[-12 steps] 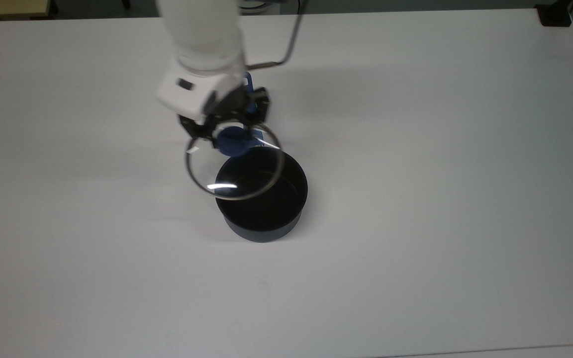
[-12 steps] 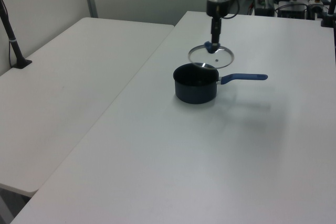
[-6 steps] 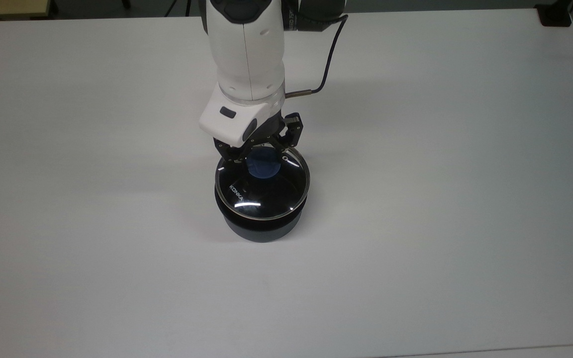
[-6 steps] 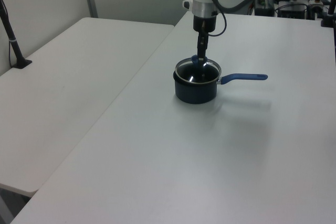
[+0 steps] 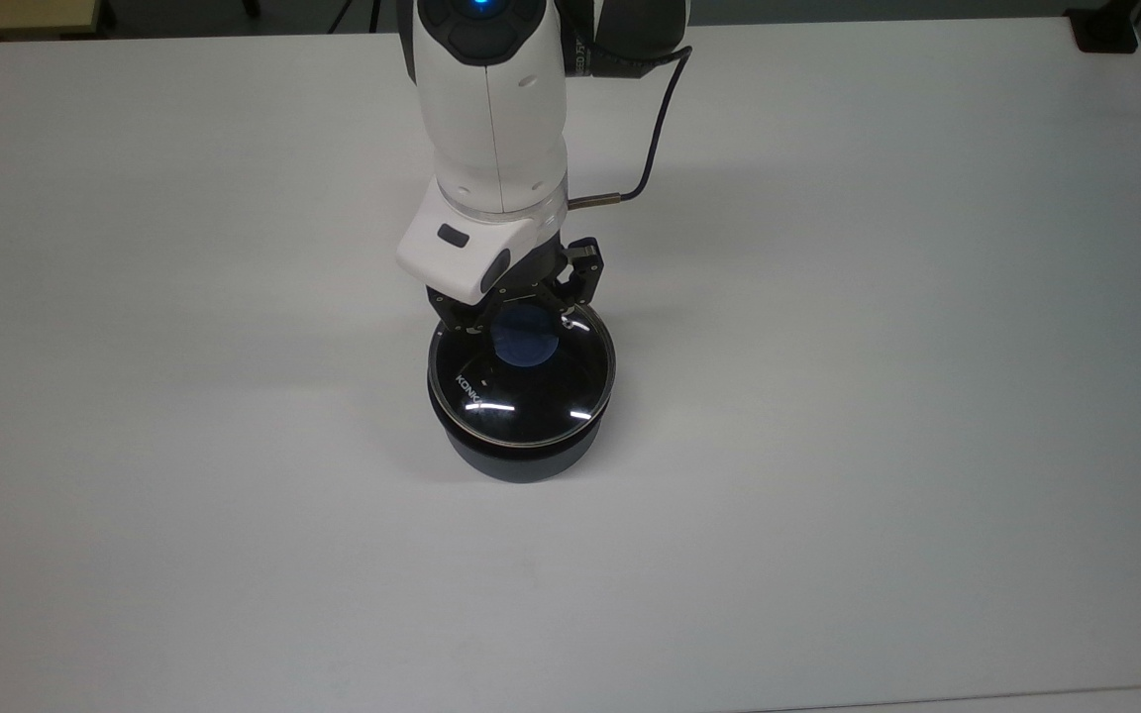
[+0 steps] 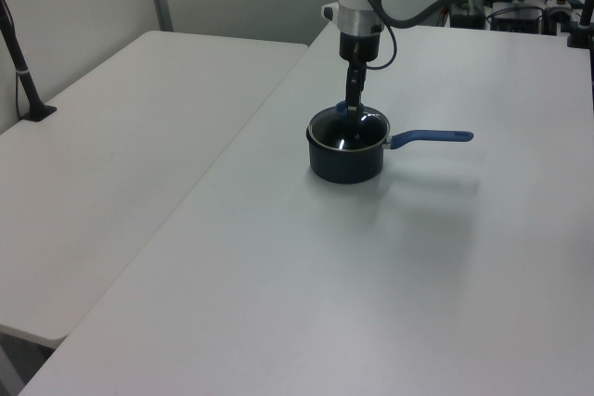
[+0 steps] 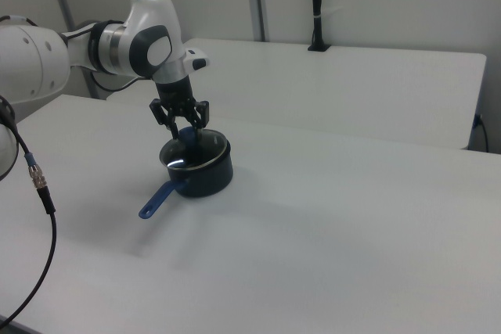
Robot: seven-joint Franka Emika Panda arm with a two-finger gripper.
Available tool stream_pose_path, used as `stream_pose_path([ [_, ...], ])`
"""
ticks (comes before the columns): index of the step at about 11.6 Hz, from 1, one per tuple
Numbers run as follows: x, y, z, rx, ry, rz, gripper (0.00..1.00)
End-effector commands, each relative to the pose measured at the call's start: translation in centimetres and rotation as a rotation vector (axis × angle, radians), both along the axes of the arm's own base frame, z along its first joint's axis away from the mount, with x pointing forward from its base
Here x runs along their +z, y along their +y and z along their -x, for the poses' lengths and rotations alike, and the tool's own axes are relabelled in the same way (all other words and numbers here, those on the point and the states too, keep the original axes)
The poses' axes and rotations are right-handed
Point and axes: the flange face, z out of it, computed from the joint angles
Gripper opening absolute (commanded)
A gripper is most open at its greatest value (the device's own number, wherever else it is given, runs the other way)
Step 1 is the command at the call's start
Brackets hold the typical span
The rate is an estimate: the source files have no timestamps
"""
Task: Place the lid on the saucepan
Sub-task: 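Settle the lid on the saucepan and open the gripper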
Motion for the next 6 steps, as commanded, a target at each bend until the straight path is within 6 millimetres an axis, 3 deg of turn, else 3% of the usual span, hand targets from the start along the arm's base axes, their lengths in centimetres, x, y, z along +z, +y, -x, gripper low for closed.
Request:
stream_pose_path([
  [1,1.0,0.1,-0.6,-0.045,-0.030,-0.017,0.47],
  [6,-0.1,0.2,-0.7,-0.056,-0.013,-0.020,0.47],
])
